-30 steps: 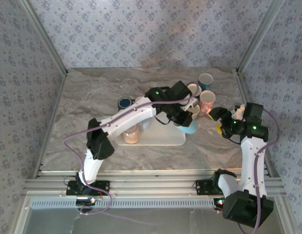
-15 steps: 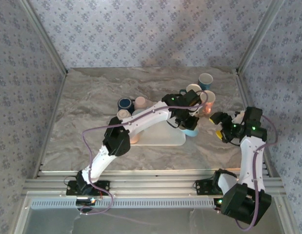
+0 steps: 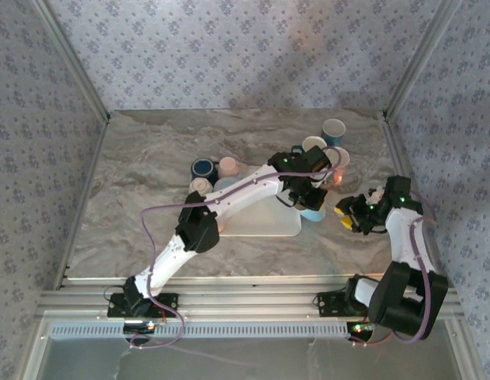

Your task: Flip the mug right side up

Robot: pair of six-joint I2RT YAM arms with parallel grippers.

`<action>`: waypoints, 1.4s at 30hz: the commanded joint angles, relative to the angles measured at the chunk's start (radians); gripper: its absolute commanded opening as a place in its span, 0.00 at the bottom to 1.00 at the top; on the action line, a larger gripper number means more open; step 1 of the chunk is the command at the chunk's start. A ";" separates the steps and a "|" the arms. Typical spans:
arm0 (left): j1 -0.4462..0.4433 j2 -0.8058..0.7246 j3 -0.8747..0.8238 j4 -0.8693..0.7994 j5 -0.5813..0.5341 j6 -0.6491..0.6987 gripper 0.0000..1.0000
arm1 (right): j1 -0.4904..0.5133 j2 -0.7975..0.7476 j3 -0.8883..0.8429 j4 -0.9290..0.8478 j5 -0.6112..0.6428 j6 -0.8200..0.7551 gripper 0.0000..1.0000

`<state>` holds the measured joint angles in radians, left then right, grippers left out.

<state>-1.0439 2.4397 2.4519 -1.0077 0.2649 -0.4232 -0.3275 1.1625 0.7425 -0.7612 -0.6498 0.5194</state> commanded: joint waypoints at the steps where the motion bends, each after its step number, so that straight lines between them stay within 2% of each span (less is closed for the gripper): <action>1: -0.011 -0.014 0.049 -0.016 0.008 -0.002 0.02 | 0.033 0.043 -0.003 0.017 0.013 -0.049 0.43; 5: -0.012 -0.012 0.047 -0.019 0.002 -0.002 0.04 | 0.072 0.079 -0.009 0.053 0.028 -0.035 0.43; 13: -0.014 -0.005 0.055 -0.006 0.018 -0.003 0.08 | 0.090 0.175 -0.036 0.140 0.037 -0.014 0.31; 19: -0.014 0.005 0.057 0.001 0.031 -0.009 0.11 | 0.104 0.254 -0.040 0.201 -0.003 -0.017 0.27; 28: -0.018 0.011 0.058 0.031 0.087 -0.021 0.27 | 0.136 0.300 -0.042 0.238 -0.009 0.006 0.26; 42: -0.024 0.030 0.057 0.082 0.169 -0.074 0.31 | 0.098 0.310 -0.056 0.230 0.020 0.000 0.27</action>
<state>-1.0504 2.4485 2.4718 -0.9600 0.3878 -0.4824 -0.2195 1.4643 0.6960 -0.5156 -0.6247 0.5121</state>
